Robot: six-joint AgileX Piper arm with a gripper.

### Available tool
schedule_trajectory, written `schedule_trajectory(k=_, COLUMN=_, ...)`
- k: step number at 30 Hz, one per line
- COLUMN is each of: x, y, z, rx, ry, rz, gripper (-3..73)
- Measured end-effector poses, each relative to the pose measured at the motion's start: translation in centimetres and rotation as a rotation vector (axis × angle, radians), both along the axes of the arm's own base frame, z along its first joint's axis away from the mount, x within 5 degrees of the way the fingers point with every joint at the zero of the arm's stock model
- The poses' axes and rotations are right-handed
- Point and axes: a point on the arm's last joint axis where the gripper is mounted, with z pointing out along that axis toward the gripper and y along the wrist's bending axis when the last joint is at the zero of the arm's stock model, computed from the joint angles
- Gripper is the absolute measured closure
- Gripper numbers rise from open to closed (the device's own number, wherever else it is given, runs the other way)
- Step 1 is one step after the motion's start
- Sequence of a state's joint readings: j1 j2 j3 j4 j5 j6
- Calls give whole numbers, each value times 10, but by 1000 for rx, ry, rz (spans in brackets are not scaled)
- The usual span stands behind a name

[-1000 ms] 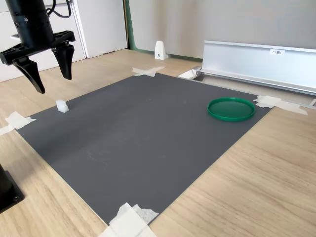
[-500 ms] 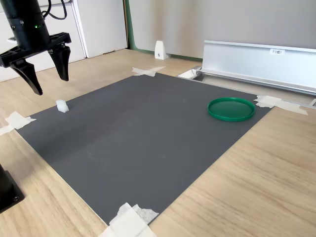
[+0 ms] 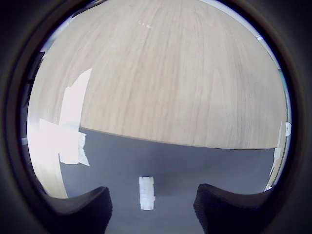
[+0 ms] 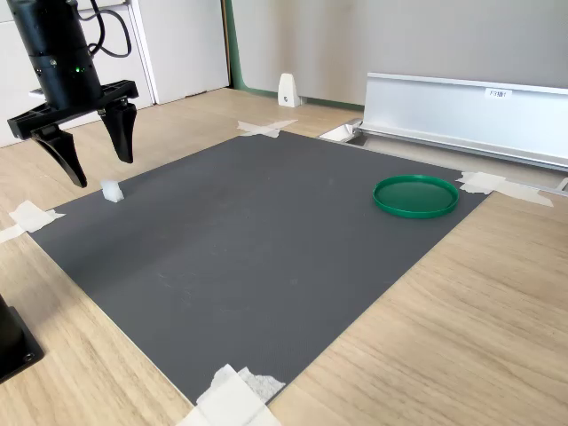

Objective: Grasp a white terminal and put it on the green lid.

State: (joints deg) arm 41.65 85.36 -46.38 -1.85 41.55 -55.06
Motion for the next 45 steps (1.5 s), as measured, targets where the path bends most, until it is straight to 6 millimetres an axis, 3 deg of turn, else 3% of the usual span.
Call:
schedule_trajectory(k=6, x=-5, y=-5, z=-13, rx=-1, ry=-15, rz=10, gripper=-14)
schedule_trajectory(k=23, x=-1, y=-1, z=-22, rx=4, ry=-7, rz=-4, gripper=-10)
schedule_trajectory(k=32, x=0, y=0, z=-28, rx=-6, ry=16, rz=-21, gripper=55)
schedule_trajectory(k=36, x=0, y=0, z=-30, rx=-9, ry=22, rz=-31, gripper=114)
schedule_trajectory(k=40, x=0, y=0, z=-30, rx=-8, ry=22, rz=-32, gripper=230)
schedule_trajectory(k=45, x=0, y=0, z=-30, rx=-5, ry=24, rz=-45, gripper=510)
